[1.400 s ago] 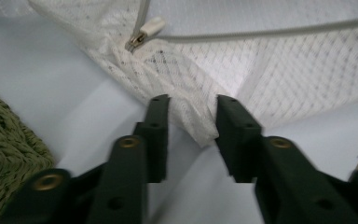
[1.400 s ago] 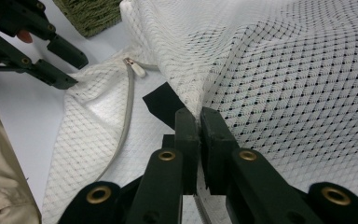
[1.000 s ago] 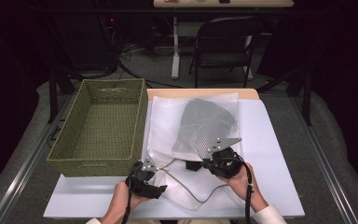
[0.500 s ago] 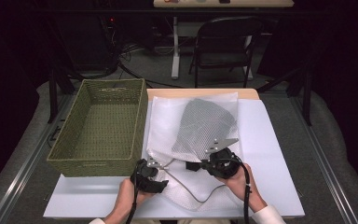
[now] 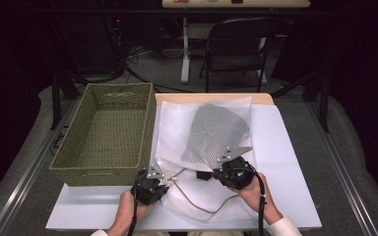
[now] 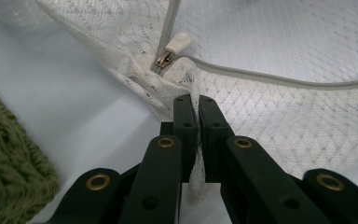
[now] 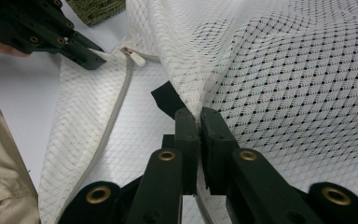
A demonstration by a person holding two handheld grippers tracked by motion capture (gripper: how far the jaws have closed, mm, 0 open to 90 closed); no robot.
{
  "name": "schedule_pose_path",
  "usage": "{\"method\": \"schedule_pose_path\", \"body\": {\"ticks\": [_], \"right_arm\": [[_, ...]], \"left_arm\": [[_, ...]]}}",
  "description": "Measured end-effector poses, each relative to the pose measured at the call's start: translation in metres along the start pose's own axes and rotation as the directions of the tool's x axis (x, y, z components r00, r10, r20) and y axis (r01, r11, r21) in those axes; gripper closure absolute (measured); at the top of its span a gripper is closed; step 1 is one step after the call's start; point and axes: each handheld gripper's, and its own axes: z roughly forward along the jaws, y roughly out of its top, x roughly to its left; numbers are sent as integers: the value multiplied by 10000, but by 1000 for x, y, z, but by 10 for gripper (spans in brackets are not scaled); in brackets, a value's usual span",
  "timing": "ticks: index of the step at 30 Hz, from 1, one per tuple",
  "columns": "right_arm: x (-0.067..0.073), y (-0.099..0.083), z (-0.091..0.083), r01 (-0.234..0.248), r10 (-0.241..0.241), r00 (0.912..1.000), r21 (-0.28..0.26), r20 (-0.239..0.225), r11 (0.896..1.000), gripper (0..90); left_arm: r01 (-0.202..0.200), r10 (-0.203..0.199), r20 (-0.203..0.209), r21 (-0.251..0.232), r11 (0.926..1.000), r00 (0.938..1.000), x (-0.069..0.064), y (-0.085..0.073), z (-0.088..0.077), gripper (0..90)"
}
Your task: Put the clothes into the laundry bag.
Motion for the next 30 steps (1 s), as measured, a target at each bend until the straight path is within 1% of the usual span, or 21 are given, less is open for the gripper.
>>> {"method": "schedule_pose_path", "body": {"ticks": [1,2,4,7,8,10,11,12,13,15,16,18,19,21,23,25,26,30], "right_arm": [[0,0,-1,-9,9,10000,13,-9,10000,860],[0,0,-1,20,-20,10000,39,-32,10000,860],[0,-1,-2,22,-21,10000,115,-60,9999,861],[-1,-1,-3,34,-32,9999,128,-139,9999,861],[-1,-1,-3,17,-15,9999,141,-139,9999,861],[-1,-2,-3,80,-78,9998,167,-173,9998,861],[-1,-2,-3,77,-74,9998,179,-180,9998,861],[-1,-2,-3,104,-98,9997,253,-203,9996,862],[0,-2,-4,191,-183,9995,313,-244,9993,862],[0,-2,-4,166,-157,9994,305,-315,9994,862],[0,-1,-4,206,-195,9992,330,-335,9992,862],[0,-1,-5,199,-183,9989,372,-432,9991,862],[0,-2,-5,178,-159,9988,401,-465,9990,862],[0,-3,-5,212,-183,9983,518,-561,9984,861],[-1,-4,-6,196,-159,9980,600,-614,9980,860],[-3,-5,-6,119,-72,9975,654,-709,9978,859],[-3,-6,-7,31,19,9973,681,-734,9977,858],[-5,-8,-7,86,-15,9964,826,-851,9965,858]], "left_arm": [[61,-61,62,1,10000,10000,-1,-1,-1,874],[-18,18,38,40,10000,10000,0,-2,-3,875],[64,-65,115,47,10000,9999,-1,-4,-6,875],[-5,4,130,98,10000,9999,-2,-6,-10,874],[84,-85,186,54,10000,9998,-2,-7,-11,873],[-1,0,145,104,9999,9999,0,-8,-14,871],[153,-153,154,11,9999,9998,0,-9,-14,871],[228,-229,171,41,9997,9996,1,-10,-15,872],[131,-132,136,88,9999,9998,2,-10,-16,872],[244,-246,207,132,9996,9995,3,-11,-17,872],[195,-198,184,168,9997,9996,4,-12,-17,872],[251,-259,291,274,9993,9992,3,-13,-18,870],[121,-132,278,368,9993,9995,4,-13,-18,868],[49,-64,309,501,9987,9995,3,-16,-18,862],[33,-49,281,589,9983,9996,3,-18,-19,861],[107,-129,334,657,9978,9994,3,-21,-20,862],[64,-85,311,668,9977,9995,4,-21,-20,861],[16,-36,264,755,9971,9996,2,-21,-20,856]]}}
